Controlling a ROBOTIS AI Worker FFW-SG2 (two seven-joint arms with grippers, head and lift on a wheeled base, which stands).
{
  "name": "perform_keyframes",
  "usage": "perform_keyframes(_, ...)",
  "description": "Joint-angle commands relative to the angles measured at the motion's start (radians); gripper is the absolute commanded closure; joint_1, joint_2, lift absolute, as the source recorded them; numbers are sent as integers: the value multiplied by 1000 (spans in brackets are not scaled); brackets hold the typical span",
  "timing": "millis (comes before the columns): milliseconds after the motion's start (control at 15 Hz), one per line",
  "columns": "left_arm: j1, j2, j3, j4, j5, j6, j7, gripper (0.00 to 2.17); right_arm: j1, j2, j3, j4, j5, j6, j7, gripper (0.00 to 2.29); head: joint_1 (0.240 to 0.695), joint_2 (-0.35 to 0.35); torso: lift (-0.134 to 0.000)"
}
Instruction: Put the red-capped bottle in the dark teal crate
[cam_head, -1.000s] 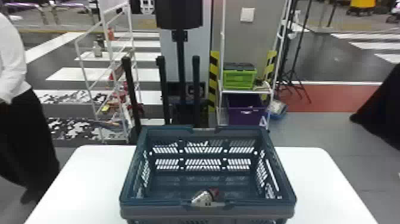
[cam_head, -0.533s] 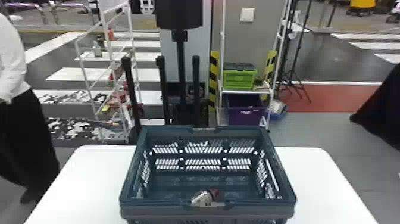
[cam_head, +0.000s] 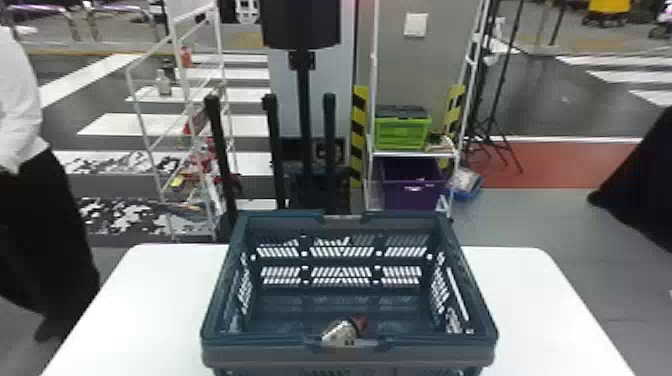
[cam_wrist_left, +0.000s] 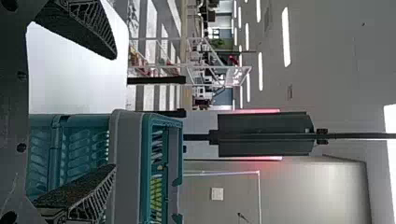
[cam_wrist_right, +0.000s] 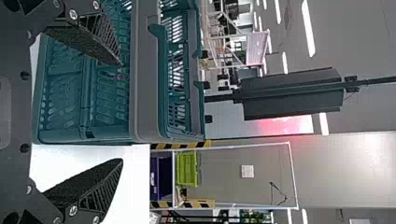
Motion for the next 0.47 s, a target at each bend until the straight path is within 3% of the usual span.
perform_keyframes(0,0,-3,-2,1,-4,-1,0,49,3,-5,1,-2,-2,-10,0,154,499,0,0)
perform_keyframes(400,5,-3,-2,-8,-4,-1,-1,53,7,-5,4,1,-2,-35,1,154,499,0,0)
